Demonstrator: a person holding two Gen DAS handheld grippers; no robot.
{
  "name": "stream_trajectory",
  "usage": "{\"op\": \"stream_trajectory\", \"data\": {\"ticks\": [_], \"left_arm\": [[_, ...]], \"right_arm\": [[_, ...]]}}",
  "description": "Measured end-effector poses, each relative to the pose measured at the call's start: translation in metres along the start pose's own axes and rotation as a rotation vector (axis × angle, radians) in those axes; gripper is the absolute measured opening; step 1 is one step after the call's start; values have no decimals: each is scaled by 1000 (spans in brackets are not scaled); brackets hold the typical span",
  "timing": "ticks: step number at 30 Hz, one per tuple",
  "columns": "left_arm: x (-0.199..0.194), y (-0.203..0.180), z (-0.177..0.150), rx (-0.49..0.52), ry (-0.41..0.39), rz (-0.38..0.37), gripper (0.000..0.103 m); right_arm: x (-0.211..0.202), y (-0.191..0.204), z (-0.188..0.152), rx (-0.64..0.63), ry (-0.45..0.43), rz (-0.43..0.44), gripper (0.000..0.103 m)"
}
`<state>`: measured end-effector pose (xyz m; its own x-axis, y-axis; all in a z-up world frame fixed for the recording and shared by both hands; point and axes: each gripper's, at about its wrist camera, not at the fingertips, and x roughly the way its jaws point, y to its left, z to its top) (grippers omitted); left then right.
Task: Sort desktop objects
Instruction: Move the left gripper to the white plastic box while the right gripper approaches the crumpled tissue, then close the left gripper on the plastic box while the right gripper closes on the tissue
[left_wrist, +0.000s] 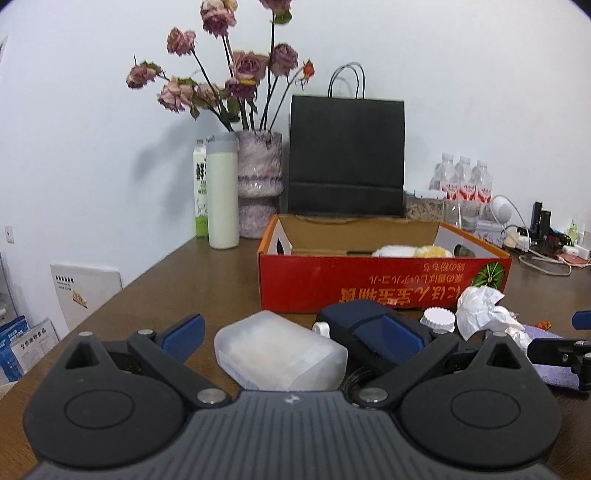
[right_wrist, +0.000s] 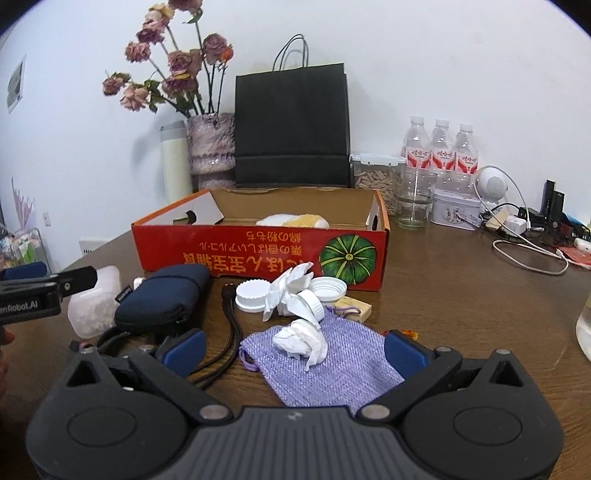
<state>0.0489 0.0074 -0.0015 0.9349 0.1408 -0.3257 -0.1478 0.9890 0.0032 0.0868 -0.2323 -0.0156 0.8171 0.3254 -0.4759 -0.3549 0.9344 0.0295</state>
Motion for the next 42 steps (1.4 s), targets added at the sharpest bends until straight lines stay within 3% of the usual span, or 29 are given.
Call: {"op": "stream_trajectory", "data": {"ticks": [8,14,24,27,32,42], "left_arm": [[24,10,10,-97,116,58,103],[45,12,14,-115,206,92,103],[69,17,13,-157,284,95,103],[74,18,11,-174,297,82,103],[76,19,8,-185,300,63,99],[70,16,7,-147,279,55,99]], "right_arm": [[10,-4,5,-18,24,-28,101],[23,-1,12,-57,53,-14,97],[37,-6,13,-30,86,4,84],[40,-6,11,-29,97,12,79],[44,-5,9,-32,115,22,62],[45,-6,7,-22,118,45,46]]}}
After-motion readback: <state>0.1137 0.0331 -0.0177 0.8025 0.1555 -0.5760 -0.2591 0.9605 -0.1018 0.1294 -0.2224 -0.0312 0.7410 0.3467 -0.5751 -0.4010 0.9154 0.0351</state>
